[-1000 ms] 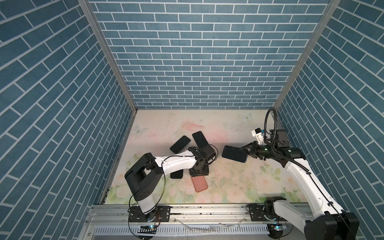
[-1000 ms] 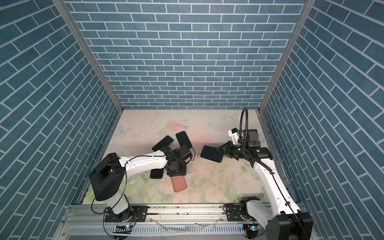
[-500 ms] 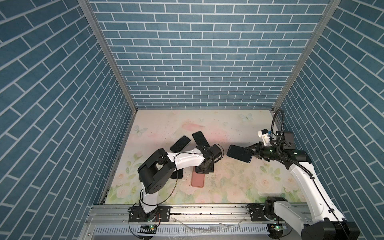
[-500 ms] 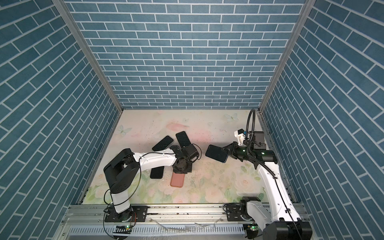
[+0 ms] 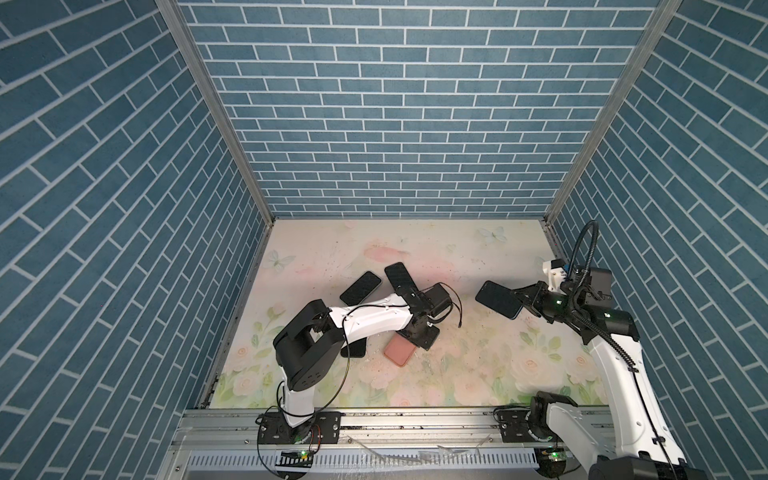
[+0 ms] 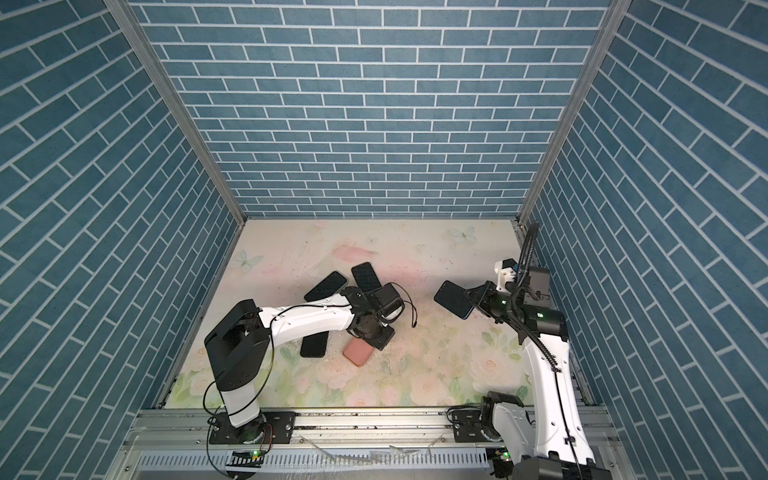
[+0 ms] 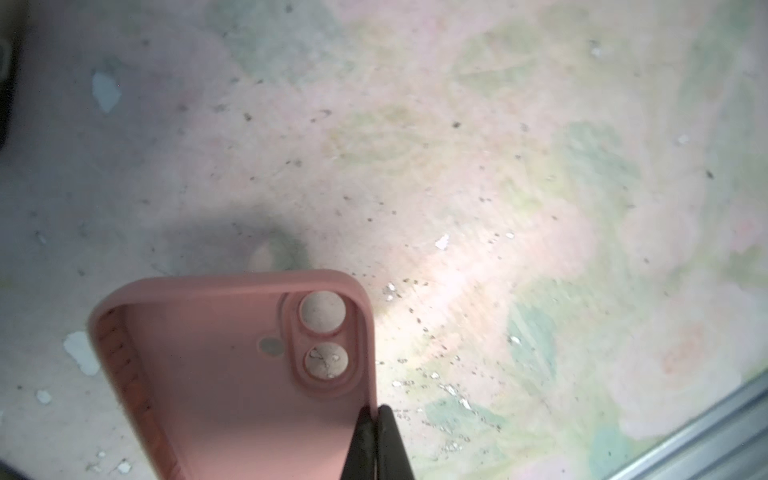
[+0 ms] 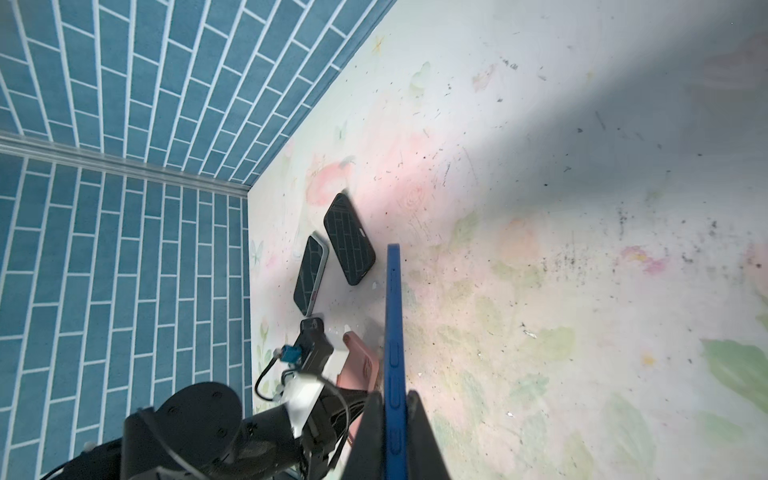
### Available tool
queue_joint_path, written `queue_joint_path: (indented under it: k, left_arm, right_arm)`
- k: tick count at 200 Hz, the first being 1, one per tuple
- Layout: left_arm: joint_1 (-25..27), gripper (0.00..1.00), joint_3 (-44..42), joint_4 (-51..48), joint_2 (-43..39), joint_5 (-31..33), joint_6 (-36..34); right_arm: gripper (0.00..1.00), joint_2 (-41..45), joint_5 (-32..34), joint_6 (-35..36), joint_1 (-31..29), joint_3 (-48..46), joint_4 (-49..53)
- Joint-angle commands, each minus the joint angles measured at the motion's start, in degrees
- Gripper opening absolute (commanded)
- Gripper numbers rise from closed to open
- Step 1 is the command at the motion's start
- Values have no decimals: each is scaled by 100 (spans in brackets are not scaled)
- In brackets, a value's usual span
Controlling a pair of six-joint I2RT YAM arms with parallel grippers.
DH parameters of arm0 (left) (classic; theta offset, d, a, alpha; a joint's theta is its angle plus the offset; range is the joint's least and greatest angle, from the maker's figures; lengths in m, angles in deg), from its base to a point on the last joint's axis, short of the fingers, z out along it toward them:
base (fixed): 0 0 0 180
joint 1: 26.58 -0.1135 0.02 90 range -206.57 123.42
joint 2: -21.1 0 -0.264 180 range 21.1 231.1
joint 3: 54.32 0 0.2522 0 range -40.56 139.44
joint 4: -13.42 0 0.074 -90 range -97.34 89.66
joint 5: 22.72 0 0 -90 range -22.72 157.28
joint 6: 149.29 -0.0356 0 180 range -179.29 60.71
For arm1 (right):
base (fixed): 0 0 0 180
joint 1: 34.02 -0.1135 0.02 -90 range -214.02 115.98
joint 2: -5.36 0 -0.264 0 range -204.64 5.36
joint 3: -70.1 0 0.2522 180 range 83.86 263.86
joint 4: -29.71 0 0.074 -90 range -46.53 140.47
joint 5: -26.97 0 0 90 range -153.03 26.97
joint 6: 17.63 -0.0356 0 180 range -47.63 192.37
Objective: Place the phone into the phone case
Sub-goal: 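Grasp the pink case's edge with the left gripper and lift it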
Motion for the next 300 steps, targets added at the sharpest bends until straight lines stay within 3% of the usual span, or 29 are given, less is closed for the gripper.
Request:
queue_joint_path:
  k: [1,45,67,95,150,182,230,238,245,279,300]
  left_arm:
    - [237,0,232,-317,-309,-381,-1924]
    - [454,0,-371,64,-976,-648,-4594]
    - [452,0,-265,-176,-850,-802,-5218]
    - [453,0,205,-1055,-80,-980,-5536]
    - [440,3,-118,-284,194,-705,-5243]
    - [424,12,-69,-217,334,-367,-4861]
    - [330,40,-562,821,-613,398,-4277]
    - [301,62,-646,1050,-881,487,-4123]
    - [250,70,-716,1242,-1132,540,-3971]
    - [-147,84,-1181,1904,-2602,477,-3243]
    - [-633,94,-1535,2206,-3415,343,-2517]
  right_arm:
    - [0,39,-16,-135,144,-40,38]
    - [0,39,-51,-275,237,-128,-56]
    - [0,-7,-103,-312,238,-109,-76]
    - [0,-7,-55,-312,242,-86,-57]
    - [0,-31,-66,-305,251,-77,-41]
    - [0,-24,-87,-303,255,-73,-30]
    - [0,-76,-500,-142,255,76,46]
    - [0,-100,-617,-104,255,105,58]
    - [0,-107,-741,-80,255,132,62]
    - [0,-98,-1306,-22,206,156,115]
    - [0,-103,-1429,-31,-155,100,120]
